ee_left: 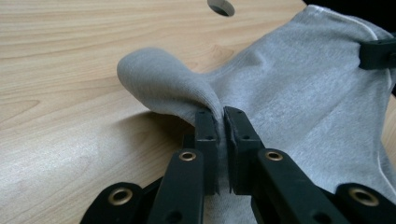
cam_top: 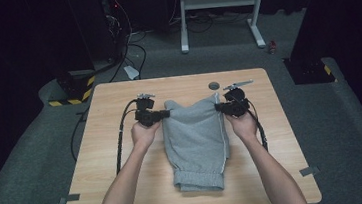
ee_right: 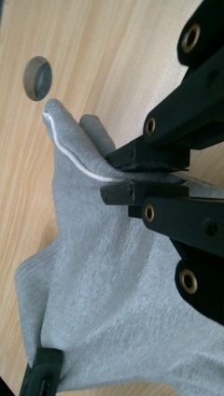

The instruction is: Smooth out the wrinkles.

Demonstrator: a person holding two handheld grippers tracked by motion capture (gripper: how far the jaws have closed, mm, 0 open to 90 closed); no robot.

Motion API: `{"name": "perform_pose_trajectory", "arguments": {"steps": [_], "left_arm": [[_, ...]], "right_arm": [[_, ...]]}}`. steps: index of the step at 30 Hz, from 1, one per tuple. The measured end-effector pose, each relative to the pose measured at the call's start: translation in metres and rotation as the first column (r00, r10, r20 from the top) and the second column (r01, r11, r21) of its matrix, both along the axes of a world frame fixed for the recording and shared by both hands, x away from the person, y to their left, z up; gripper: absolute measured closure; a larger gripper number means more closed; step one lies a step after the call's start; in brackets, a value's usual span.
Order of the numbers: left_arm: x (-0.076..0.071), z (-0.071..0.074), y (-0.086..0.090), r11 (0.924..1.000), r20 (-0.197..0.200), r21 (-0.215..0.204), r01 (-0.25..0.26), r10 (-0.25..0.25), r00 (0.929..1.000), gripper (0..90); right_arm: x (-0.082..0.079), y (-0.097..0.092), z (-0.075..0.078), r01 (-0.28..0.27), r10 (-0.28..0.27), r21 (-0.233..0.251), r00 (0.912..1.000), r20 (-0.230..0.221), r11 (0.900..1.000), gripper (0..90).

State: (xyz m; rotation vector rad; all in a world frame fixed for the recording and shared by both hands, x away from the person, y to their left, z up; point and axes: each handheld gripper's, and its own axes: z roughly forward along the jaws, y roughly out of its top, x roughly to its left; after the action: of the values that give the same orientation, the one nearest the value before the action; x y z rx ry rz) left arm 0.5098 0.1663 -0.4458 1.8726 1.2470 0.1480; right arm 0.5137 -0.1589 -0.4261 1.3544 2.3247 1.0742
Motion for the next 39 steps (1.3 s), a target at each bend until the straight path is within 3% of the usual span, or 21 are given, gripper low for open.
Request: {"name": "perform_pose_trajectory", "arguments": {"steps": [3,11,13,15,17,20,23,30,39], "left_arm": [[0.004,0.003,0.001,0.9997,-0.001,0.021,0.010,-0.010,1.0000,84.7],[0.007,0.024,-0.001,0.9998,0.033,0.021,-0.001,0.000,0.9994,84.7],[0.009,0.034,-0.003,0.9997,0.056,0.024,-0.005,0.003,0.9984,84.8],[0.014,0.044,-0.003,0.9988,0.077,0.048,-0.006,0.003,0.9970,84.7],[0.019,0.053,-0.003,0.9990,0.082,0.040,-0.020,0.016,0.9965,84.7],[0.021,0.061,-0.004,0.9988,0.106,0.039,-0.031,0.027,0.9940,84.6],[0.017,0.061,-0.005,0.9988,0.109,0.044,-0.021,0.016,0.9939,84.6],[0.012,0.055,-0.006,0.9988,0.105,0.049,0.006,-0.011,0.9944,84.6],[0.004,0.055,-0.002,0.9987,0.118,0.047,0.022,-0.028,0.9926,84.4]], "right_arm": [[0.003,0.001,0.002,-0.002,0.002,0.007,1.0000,-0.003,1.0000,84.7],[0.005,-0.001,0.019,0.003,-0.004,0.016,0.9997,0.025,0.9999,84.8],[0.007,-0.001,0.027,0.002,-0.002,0.005,0.9992,0.039,1.0000,84.8],[0.010,-0.002,0.038,0.010,-0.012,0.024,0.9984,0.056,0.9997,84.8],[0.015,-0.003,0.048,0.023,-0.026,0.057,0.9976,0.064,0.9981,84.8],[0.022,-0.002,0.059,0.031,-0.035,0.054,0.9961,0.081,0.9980,84.8],[0.021,0.000,0.062,0.033,-0.037,0.049,0.9951,0.091,0.9983,84.7],[0.014,-0.003,0.052,0.022,-0.026,0.038,0.9953,0.093,0.9990,84.7],[-0.004,-0.001,0.053,-0.007,0.003,0.037,0.9929,0.119,0.9993,84.7]]}}
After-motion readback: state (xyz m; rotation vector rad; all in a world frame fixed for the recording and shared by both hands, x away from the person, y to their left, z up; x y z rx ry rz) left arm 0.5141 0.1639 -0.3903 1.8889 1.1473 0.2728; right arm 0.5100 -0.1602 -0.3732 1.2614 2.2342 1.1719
